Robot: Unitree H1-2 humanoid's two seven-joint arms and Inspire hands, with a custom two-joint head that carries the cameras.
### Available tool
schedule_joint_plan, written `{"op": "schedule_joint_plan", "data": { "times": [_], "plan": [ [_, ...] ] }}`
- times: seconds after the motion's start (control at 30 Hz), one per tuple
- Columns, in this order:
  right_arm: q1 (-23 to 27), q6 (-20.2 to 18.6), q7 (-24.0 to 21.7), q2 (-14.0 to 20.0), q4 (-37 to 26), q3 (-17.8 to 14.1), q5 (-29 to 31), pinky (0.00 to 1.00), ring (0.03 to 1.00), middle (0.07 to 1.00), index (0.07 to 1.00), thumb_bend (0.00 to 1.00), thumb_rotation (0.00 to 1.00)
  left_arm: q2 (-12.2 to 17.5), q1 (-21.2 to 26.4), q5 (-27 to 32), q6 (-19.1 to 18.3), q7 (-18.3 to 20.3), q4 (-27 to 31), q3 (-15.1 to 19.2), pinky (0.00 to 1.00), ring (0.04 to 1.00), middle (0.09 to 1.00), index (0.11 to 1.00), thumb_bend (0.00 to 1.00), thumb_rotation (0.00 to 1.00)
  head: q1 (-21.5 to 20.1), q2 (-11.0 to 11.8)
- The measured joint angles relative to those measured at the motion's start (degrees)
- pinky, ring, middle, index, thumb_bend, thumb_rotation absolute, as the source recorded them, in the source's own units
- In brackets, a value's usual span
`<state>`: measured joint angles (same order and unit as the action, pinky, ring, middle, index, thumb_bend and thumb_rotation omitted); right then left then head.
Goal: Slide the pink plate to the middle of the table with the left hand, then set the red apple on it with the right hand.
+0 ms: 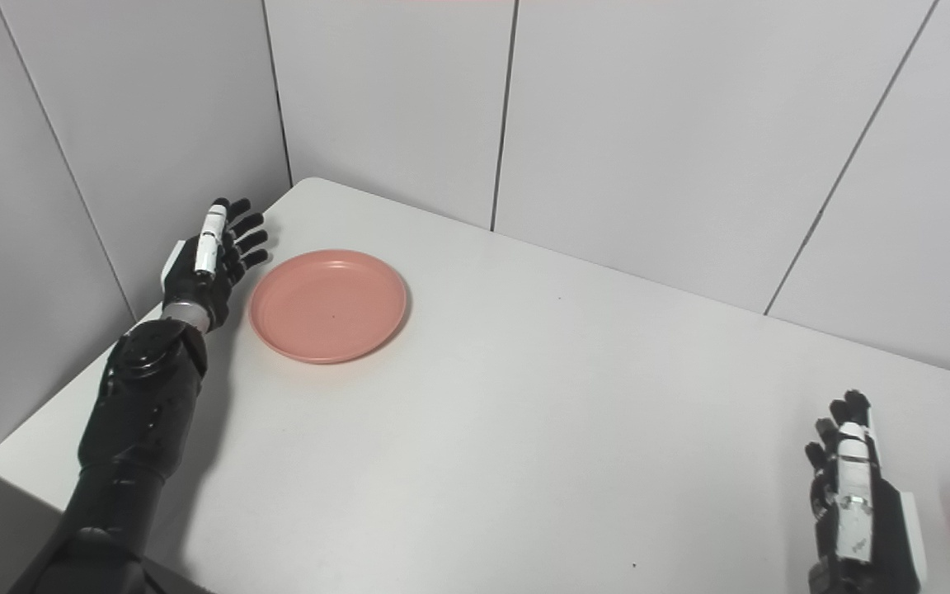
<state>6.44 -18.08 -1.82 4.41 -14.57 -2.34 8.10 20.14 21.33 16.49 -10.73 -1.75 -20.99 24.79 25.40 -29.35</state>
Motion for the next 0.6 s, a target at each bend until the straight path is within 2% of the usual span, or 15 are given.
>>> {"op": "schedule_joint_plan", "data": {
  "times": [0.6],
  "plan": [
    [0.0, -1.2, 0.0, 0.0, -0.1, 0.0, 0.1, 1.0, 1.0, 1.0, 1.0, 0.05, 1.0, -1.3, -1.3, 0.0, 1.6, 0.1, 0.4, -1.5, 0.85, 0.861, 0.863, 0.848, 0.36, 1.0, -0.1, -0.3]
  ]
}}
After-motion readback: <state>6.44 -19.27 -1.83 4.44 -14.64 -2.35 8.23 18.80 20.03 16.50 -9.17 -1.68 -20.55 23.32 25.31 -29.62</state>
